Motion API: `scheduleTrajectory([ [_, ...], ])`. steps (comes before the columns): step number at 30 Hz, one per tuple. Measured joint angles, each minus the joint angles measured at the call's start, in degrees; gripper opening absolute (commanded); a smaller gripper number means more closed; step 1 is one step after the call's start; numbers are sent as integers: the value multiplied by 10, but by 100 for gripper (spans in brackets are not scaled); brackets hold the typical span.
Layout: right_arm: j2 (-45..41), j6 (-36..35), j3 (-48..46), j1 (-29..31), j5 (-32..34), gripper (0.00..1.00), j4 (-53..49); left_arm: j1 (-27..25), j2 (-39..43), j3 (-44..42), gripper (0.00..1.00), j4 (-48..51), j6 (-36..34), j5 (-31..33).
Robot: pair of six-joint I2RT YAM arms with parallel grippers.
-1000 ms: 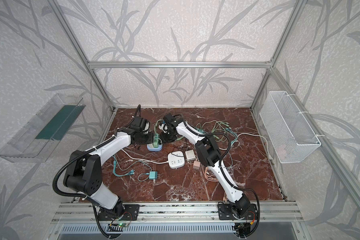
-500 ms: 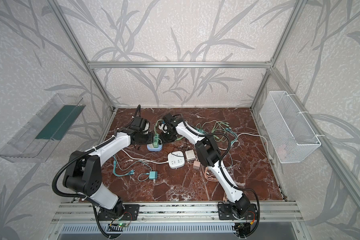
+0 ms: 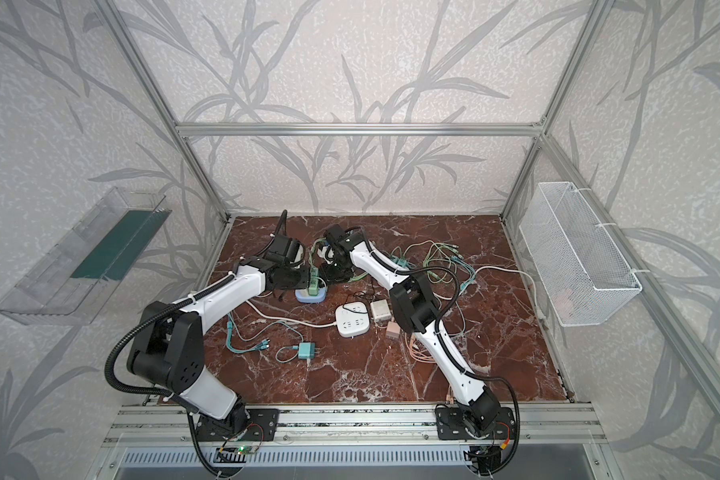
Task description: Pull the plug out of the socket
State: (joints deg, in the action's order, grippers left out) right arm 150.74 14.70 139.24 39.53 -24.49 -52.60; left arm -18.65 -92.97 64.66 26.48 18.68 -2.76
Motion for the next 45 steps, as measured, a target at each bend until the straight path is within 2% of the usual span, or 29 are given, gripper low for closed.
scheduleTrajectory([
  [14, 0, -13, 2, 2, 7, 46, -4, 14, 16, -17, 25, -13, 14, -23],
  [35, 0, -12, 2, 3, 18, 46, 1, 17, 52, -17, 25, 9, 17, -1],
  [45, -14, -8, -35, 1, -5, 47, 34, 55, 98, -61, 25, 12, 21, 1],
])
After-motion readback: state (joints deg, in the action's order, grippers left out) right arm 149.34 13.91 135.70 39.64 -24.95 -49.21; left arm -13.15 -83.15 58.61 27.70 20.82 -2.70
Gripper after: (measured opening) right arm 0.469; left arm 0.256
